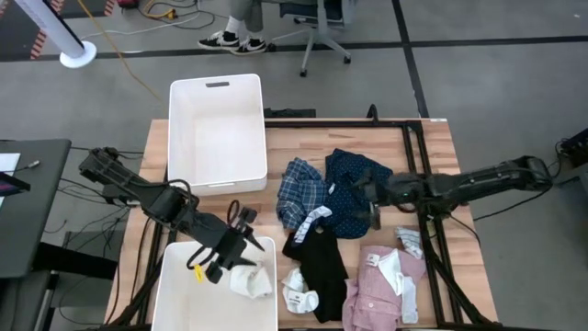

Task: Sort clothes
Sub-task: Put the blue shirt into the top white laundry organizer

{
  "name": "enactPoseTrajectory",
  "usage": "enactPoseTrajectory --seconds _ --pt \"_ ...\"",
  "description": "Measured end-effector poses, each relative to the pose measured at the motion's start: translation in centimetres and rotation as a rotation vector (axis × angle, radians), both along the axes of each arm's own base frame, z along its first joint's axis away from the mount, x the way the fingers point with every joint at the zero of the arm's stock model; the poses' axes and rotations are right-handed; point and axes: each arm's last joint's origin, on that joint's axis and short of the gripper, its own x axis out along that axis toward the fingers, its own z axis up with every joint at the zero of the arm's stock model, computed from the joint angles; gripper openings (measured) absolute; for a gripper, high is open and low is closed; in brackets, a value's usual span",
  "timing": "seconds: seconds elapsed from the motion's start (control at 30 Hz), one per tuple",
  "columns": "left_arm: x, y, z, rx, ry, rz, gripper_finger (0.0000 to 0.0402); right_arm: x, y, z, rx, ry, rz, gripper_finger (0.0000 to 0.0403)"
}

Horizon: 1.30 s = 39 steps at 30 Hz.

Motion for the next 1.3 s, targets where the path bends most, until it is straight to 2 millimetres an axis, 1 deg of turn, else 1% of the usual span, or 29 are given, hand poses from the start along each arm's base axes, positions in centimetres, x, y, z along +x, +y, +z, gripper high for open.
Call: enactPoseTrajectory --seconds 0.13,0.33,0.57,0.73,0.9,0.97,1.03,1.13,1.2,1.3 --pt "0.0 0.3 0.2 0.076 -0.028 0.062 0.0174 1.6 -0.5 -0.7 -0.031 0.185 -0.027 0.0377" --pt "-0.1 0.4 0.2 0.068 -0.024 0.072 0.0174 3.5 -1.0 -1.6 -0.089 0.354 -0.010 0.0369" --pt "-0.3 0.5 -0.1 0.044 0.018 0.101 0.0174 4.9 -2.6 -3.0 -0.142 0.557 -0.030 0.0370" --pt "-0.4 0.5 -0.2 0.042 0.036 0.102 0.0174 5.3 -3.8 -4.8 -0.188 0.679 -0.033 0.0370" --pt "-0.4 0.5 -0.3 0.044 0.039 0.101 0.0174 6.1 -4.9 -7.5 -0.166 0.781 -0.057 0.0367" --pt "-0.4 0.5 -0.3 0.047 0.044 0.101 0.0174 6.5 -5.1 -8.4 -0.152 0.800 -0.068 0.0357" --pt "-0.5 0.6 -0.4 0.051 0.051 0.100 0.0174 6.8 -5.2 -9.0 -0.146 0.799 -0.075 0.0335" --pt "-0.5 0.6 -0.4 0.054 0.057 0.100 0.0174 7.1 -5.1 -9.2 -0.152 0.786 -0.073 0.0276" --pt "-0.5 0.6 -0.4 0.054 0.058 0.100 0.0174 7.2 -4.9 -9.2 -0.162 0.775 -0.074 0.0222" --pt "-0.5 0.6 -0.4 0.052 0.058 0.102 0.0174 7.1 -4.9 -9.1 -0.163 0.774 -0.075 0.0120"
